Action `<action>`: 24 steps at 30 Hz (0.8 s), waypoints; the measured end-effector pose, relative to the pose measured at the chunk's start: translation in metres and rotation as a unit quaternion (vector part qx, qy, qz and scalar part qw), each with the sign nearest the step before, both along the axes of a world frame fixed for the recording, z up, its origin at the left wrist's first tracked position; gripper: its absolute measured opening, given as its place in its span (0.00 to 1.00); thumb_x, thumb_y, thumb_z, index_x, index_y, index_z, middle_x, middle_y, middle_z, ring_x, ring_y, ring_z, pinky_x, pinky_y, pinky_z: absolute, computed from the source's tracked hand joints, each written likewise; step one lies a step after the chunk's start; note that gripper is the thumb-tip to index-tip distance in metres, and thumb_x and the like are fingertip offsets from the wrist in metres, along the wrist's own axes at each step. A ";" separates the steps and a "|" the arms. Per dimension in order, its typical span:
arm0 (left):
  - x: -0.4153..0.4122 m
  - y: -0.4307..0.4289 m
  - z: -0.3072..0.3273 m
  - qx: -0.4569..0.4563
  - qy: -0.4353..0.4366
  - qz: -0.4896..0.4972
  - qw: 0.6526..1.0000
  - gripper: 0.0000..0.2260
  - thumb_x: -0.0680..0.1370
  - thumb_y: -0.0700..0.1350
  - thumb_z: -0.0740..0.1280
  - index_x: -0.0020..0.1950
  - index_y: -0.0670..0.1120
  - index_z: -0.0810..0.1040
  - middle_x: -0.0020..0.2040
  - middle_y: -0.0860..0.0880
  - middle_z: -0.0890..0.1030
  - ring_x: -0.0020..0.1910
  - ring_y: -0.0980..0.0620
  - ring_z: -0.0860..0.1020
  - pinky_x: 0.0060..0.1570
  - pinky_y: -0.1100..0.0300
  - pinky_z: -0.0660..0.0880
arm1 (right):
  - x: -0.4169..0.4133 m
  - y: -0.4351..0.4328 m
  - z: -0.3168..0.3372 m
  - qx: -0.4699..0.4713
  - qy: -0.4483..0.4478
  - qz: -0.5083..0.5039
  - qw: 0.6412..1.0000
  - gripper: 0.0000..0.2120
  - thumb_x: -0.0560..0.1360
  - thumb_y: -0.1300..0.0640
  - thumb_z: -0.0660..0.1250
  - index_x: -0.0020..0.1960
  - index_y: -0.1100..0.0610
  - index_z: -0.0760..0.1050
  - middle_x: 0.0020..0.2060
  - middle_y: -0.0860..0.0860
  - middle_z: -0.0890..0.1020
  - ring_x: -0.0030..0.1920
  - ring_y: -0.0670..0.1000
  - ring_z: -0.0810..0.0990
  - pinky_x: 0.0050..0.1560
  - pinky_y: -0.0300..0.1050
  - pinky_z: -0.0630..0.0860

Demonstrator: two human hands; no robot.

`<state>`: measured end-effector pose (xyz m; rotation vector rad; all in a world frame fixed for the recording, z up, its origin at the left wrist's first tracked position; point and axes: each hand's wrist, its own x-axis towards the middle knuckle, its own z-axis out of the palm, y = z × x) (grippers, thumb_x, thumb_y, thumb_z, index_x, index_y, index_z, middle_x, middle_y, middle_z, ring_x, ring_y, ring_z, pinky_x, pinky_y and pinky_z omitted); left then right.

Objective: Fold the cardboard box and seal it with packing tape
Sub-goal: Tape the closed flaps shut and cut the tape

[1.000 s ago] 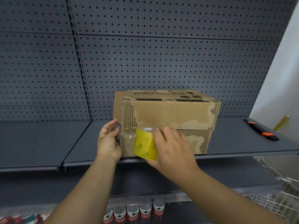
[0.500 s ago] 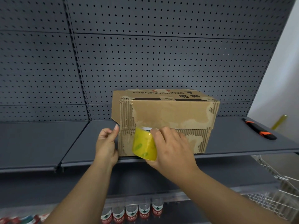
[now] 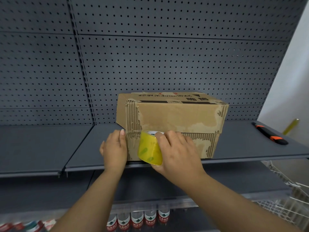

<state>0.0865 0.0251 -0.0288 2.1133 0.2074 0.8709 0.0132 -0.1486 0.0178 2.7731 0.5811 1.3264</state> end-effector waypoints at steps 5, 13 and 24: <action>-0.007 0.001 0.001 0.039 0.049 0.013 0.998 0.13 0.82 0.52 0.49 0.44 0.51 0.68 0.42 0.52 0.74 0.43 0.53 0.70 0.69 0.43 0.53 | 0.000 0.001 0.000 -0.004 0.002 -0.003 1.000 0.35 0.56 0.38 0.73 0.56 0.54 0.66 0.40 0.52 0.78 0.39 0.55 0.79 0.38 0.48 0.76; -0.009 -0.006 0.006 -0.138 0.142 -0.026 0.980 0.13 0.80 0.58 0.51 0.47 0.51 0.68 0.38 0.56 0.71 0.47 0.50 0.70 0.65 0.47 0.56 | -0.002 0.002 -0.004 -0.006 0.002 -0.003 1.000 0.37 0.55 0.38 0.74 0.56 0.54 0.67 0.40 0.52 0.77 0.39 0.55 0.78 0.39 0.48 0.76; -0.005 -0.004 -0.004 -0.301 0.112 -0.090 0.943 0.15 0.81 0.51 0.54 0.64 0.47 0.70 0.62 0.45 0.74 0.61 0.46 0.73 0.62 0.48 0.70 | -0.011 0.006 -0.007 0.000 0.015 -0.003 1.000 0.37 0.55 0.38 0.74 0.56 0.54 0.66 0.39 0.52 0.77 0.38 0.54 0.78 0.39 0.48 0.76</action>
